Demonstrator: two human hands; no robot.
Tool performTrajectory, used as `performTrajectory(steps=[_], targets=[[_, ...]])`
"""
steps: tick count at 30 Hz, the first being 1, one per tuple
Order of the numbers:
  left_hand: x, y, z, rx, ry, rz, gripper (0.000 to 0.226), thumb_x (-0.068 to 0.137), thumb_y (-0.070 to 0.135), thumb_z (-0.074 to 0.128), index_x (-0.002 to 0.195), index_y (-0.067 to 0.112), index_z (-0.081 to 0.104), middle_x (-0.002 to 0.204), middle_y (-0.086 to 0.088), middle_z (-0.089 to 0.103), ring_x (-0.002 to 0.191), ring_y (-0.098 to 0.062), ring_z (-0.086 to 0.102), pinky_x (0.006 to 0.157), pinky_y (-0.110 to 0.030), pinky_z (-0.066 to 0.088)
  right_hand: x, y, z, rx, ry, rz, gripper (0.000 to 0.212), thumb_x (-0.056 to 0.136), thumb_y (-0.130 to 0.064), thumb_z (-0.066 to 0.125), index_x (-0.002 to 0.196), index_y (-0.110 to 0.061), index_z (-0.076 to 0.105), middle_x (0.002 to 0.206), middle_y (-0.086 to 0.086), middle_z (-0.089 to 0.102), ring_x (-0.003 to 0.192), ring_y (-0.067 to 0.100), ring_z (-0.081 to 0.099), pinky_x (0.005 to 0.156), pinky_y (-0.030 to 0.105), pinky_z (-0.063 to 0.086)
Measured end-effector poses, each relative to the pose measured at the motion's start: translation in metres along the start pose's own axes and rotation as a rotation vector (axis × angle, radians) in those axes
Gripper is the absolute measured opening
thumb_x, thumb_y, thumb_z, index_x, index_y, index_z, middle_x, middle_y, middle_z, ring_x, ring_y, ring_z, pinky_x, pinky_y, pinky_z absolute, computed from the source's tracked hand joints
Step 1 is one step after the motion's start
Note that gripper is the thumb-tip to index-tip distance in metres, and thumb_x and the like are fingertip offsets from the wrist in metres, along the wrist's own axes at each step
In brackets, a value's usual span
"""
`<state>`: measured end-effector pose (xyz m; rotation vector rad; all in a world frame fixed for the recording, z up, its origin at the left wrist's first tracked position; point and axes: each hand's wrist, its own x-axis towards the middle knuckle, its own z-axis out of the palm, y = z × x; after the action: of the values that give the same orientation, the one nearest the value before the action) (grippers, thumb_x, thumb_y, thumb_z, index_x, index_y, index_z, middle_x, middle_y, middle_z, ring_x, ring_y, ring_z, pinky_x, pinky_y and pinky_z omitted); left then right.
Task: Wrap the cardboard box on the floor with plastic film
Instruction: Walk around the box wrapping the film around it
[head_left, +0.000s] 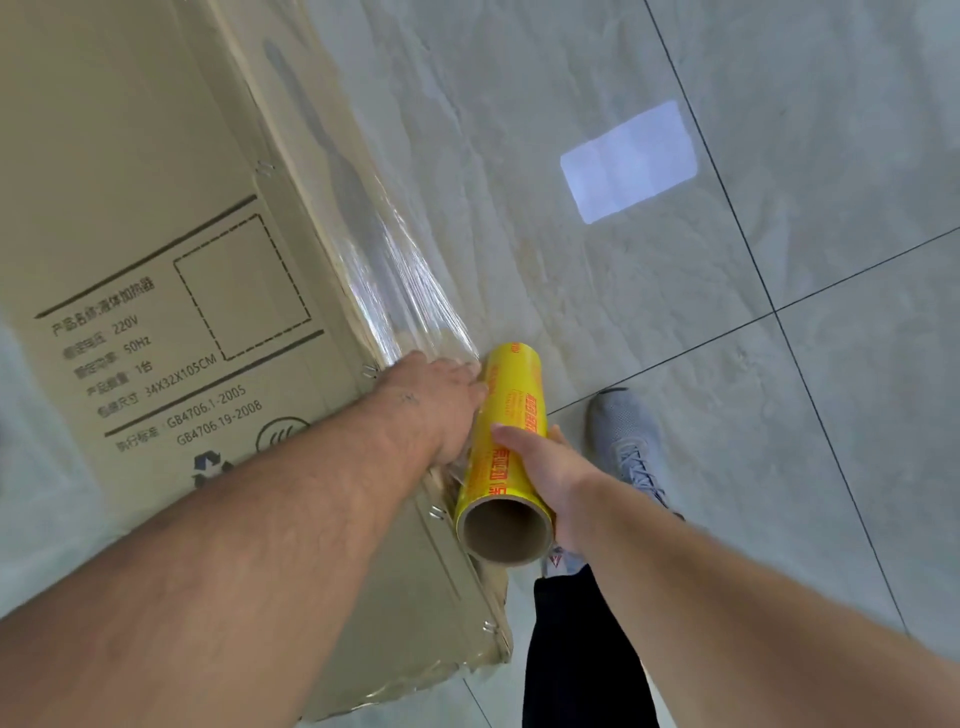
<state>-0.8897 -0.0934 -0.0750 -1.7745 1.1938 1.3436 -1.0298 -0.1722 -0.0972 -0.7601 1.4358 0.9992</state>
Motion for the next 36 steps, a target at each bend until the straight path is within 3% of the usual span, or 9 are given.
performTrajectory(steps=[6,11,15,17,20,22,29,33,36], targets=[[-0.006,0.014,-0.001,0.067,-0.151,0.019,0.046,0.093,0.025,0.063,0.139,0.027,0.06,0.138,0.005,0.063,0.129,-0.022,0.058,0.111,-0.044,0.04,-0.004,-0.011,-0.005,-0.13,-0.009,0.035,0.084,0.076,-0.067,0.079,0.144,-0.029,0.046,0.115,0.018,0.075,0.09,0.037,0.081,0.09,0.056,0.065],[-0.007,0.015,-0.004,0.084,-0.166,0.022,0.049,0.093,0.02,0.058,0.141,0.026,0.058,0.14,0.003,0.061,0.131,-0.023,0.056,0.112,-0.045,0.038,0.009,0.009,-0.01,-0.287,0.016,0.079,0.1,0.07,-0.067,0.08,0.151,-0.021,0.045,0.124,0.018,0.071,0.1,0.036,0.078,0.098,0.052,0.062],[-0.005,0.02,0.0,0.092,-0.127,0.018,0.046,0.093,0.02,0.057,0.139,0.026,0.06,0.14,0.004,0.061,0.131,-0.022,0.055,0.111,-0.044,0.035,0.0,0.009,-0.008,-0.594,0.08,0.04,0.087,0.099,-0.063,0.056,0.168,-0.024,0.022,0.16,0.018,0.042,0.139,0.041,0.053,0.117,0.048,0.045],[-0.004,0.02,0.004,0.094,-0.128,0.003,0.042,0.098,0.029,0.054,0.14,0.026,0.061,0.141,0.005,0.061,0.132,-0.021,0.055,0.11,-0.044,0.032,0.0,0.007,-0.004,-0.592,0.111,-0.038,0.068,0.113,-0.052,0.035,0.172,-0.023,0.016,0.173,0.02,0.02,0.155,0.047,0.032,0.126,0.054,0.032],[-0.006,0.022,0.012,0.091,-0.113,-0.046,0.052,0.104,0.055,0.036,0.142,0.026,0.057,0.144,-0.001,0.059,0.134,-0.023,0.052,0.11,-0.048,0.03,0.002,0.014,-0.005,-0.539,0.042,-0.075,0.078,0.109,-0.061,0.032,0.174,-0.028,0.002,0.178,0.015,0.014,0.161,0.041,0.023,0.13,0.053,0.025],[-0.007,0.028,0.016,0.122,-0.109,-0.063,0.06,0.104,0.062,0.031,0.147,0.025,0.051,0.147,-0.004,0.055,0.136,-0.026,0.048,0.111,-0.05,0.028,0.004,0.017,-0.011,-0.437,0.022,-0.055,0.083,0.108,-0.057,0.043,0.173,-0.029,0.002,0.175,0.013,0.023,0.156,0.039,0.034,0.126,0.051,0.033],[-0.01,0.044,0.022,0.16,-0.118,-0.075,0.052,0.106,0.048,0.04,0.153,0.027,0.044,0.158,-0.01,0.044,0.145,-0.032,0.04,0.12,-0.059,0.018,0.0,0.034,-0.016,-0.06,-0.021,0.15,0.096,0.071,-0.074,0.08,0.146,-0.024,0.048,0.113,0.019,0.077,0.085,0.037,0.082,0.084,0.056,0.066],[-0.015,0.043,0.024,0.073,-0.056,0.032,0.051,0.102,0.032,0.051,0.152,0.025,0.047,0.16,-0.005,0.044,0.145,-0.026,0.043,0.117,-0.051,0.033,0.005,0.046,-0.021,0.115,-0.113,0.138,0.091,0.067,-0.063,0.085,0.142,-0.021,0.056,0.108,0.023,0.081,0.086,0.041,0.082,0.089,0.059,0.065],[-0.014,0.045,0.024,0.078,-0.065,0.046,0.045,0.096,0.026,0.056,0.141,0.028,0.055,0.135,0.002,0.065,0.124,-0.024,0.061,0.107,-0.044,0.042,0.004,0.052,-0.026,0.148,-0.128,0.156,0.079,0.077,-0.059,0.085,0.137,-0.015,0.058,0.105,0.025,0.081,0.09,0.041,0.082,0.093,0.055,0.064]])
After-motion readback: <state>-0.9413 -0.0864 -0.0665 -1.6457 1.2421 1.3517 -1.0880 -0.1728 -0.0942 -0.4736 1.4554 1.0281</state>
